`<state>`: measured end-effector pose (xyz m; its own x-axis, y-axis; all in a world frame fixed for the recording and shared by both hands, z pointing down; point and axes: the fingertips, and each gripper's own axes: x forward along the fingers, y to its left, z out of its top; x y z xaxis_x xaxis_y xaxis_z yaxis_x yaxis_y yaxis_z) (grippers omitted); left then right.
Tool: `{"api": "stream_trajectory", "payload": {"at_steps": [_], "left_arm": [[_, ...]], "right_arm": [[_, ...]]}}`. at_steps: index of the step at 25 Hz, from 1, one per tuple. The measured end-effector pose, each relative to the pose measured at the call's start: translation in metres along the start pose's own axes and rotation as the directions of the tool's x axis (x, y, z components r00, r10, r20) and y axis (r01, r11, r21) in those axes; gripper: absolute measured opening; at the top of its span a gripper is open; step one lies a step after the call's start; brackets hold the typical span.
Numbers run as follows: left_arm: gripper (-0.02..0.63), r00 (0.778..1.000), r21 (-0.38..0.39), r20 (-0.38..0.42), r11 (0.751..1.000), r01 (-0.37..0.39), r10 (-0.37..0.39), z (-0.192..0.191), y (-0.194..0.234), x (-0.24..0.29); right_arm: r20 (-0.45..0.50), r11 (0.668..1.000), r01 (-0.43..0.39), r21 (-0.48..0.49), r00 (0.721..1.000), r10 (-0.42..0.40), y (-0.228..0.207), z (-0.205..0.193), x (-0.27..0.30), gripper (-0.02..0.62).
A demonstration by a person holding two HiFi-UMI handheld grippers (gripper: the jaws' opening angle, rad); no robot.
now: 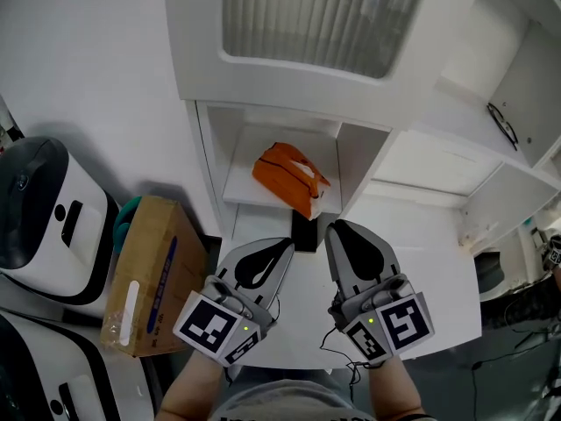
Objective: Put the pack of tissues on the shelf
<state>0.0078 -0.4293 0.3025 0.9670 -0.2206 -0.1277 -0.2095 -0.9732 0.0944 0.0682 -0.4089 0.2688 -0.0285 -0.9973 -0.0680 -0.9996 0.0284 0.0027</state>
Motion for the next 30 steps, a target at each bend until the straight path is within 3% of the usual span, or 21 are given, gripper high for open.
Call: {"api": "stream_trajectory", "payload": {"at_steps": [30], "left_arm": [[0.040, 0.996, 0.042, 0.007, 0.995, 0.092, -0.092, 0.007, -0.090, 0.040]], "right_arm": [[0.009, 1.000, -0.009, 0.016, 1.000, 0.009, -0.025, 0.001, -0.086, 0.023]]}}
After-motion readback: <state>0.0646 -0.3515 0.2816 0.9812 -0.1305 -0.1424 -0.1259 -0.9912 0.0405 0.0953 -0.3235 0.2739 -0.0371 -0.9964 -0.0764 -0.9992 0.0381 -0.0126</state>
